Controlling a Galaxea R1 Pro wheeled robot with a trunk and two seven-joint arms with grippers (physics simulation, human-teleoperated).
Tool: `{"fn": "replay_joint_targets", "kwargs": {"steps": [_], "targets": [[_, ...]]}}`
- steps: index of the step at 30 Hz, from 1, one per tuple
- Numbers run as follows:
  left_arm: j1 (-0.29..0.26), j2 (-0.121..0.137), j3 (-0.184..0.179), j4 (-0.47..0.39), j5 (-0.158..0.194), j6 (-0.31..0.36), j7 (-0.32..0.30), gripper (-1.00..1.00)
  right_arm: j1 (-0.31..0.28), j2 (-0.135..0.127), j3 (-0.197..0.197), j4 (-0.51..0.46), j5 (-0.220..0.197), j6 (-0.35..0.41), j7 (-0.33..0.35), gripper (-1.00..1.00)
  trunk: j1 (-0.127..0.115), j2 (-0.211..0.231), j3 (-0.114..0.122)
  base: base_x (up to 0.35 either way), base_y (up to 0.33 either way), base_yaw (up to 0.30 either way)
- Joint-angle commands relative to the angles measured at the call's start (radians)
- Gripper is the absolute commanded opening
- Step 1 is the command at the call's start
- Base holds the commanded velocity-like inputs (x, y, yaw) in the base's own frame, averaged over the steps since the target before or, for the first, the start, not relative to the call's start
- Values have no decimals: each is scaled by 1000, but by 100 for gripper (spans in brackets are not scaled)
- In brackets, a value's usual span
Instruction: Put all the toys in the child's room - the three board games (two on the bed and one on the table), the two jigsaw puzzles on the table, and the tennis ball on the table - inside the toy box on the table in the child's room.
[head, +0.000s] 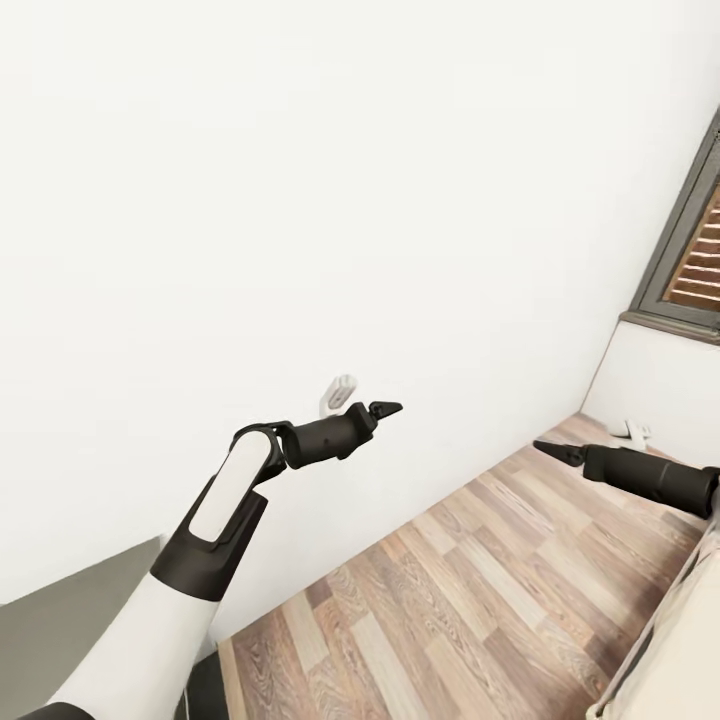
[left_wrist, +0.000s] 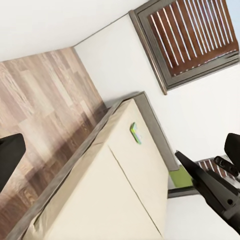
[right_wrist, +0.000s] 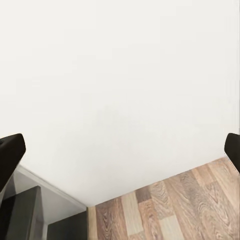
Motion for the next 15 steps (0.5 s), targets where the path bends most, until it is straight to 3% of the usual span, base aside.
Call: {"fn": "replay_joint_targets", "kwargs": {"steps": [1,15], "targets": [[-1,0,0,-1,9,1,10,100,0,1,-1,-2,0,5,4,100,1,-2,-2,159,-148,-61],[1,3,-1,-1,5,2,10,100,4,3,-4,-10,-1,5,4,100,1,-2,1,211,-195,-23]]}}
